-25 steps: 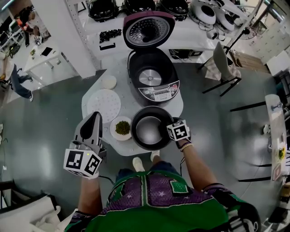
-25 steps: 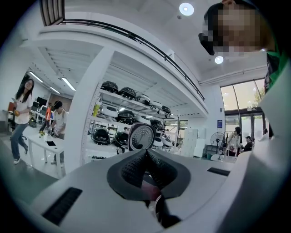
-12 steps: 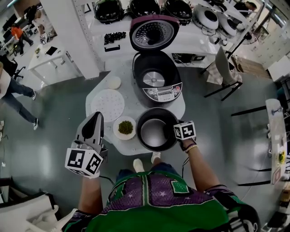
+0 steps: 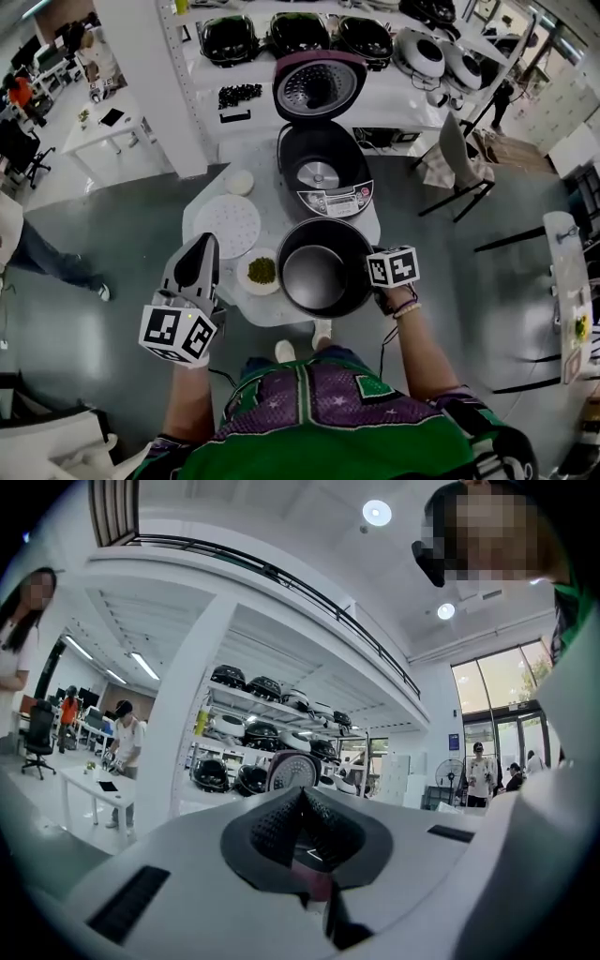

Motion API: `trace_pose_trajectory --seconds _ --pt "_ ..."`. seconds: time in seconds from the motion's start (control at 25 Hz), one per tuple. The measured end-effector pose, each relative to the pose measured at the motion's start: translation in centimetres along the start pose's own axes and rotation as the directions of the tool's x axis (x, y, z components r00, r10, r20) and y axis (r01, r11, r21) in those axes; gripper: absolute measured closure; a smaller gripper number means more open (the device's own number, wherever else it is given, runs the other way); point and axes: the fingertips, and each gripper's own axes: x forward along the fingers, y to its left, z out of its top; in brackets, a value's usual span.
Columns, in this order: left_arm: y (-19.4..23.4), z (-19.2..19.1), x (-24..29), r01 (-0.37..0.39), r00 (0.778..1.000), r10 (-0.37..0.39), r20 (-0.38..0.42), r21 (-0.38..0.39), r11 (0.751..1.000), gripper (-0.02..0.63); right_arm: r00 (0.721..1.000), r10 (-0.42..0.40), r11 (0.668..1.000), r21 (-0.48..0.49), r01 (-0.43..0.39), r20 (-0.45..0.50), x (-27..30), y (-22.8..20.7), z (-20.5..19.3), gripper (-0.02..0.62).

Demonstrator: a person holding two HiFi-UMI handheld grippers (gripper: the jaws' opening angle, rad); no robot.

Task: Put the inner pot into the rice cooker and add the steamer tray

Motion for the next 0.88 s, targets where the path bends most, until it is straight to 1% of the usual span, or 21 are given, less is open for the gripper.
trace_pose_trajectory --seconds 0.28,0.48,0.68,0.88 --pt "0.5 1.5 -2.1 -0.016 0.999 0.016 0.033 0.005 1.000 0.584 0.997 0.048 0.999 -0.012 -0.047 0.068 -3.6 2.8 5.0 0.588" --pt "0.4 2.5 -3.3 -0.023 0.998 0.022 0.052 0.009 1.000 0.584 0.990 0.063 0.998 -0.034 -0.059 0.123 -5.8 4.0 8.9 0.588" --pt "0.2 2.4 -3.0 -0.014 0.998 0.013 0.062 0.016 1.000 0.584 0.984 0.072 0.997 -0.048 -0.065 0.163 -7.1 3.7 12.3 0.588" --pt "0.2 2.9 -1.1 -0.029 0.997 0.028 0.066 0.018 0.999 0.584 0.978 0.082 0.996 -0.045 -0.075 0.190 -7.3 1.8 16.1 0.588"
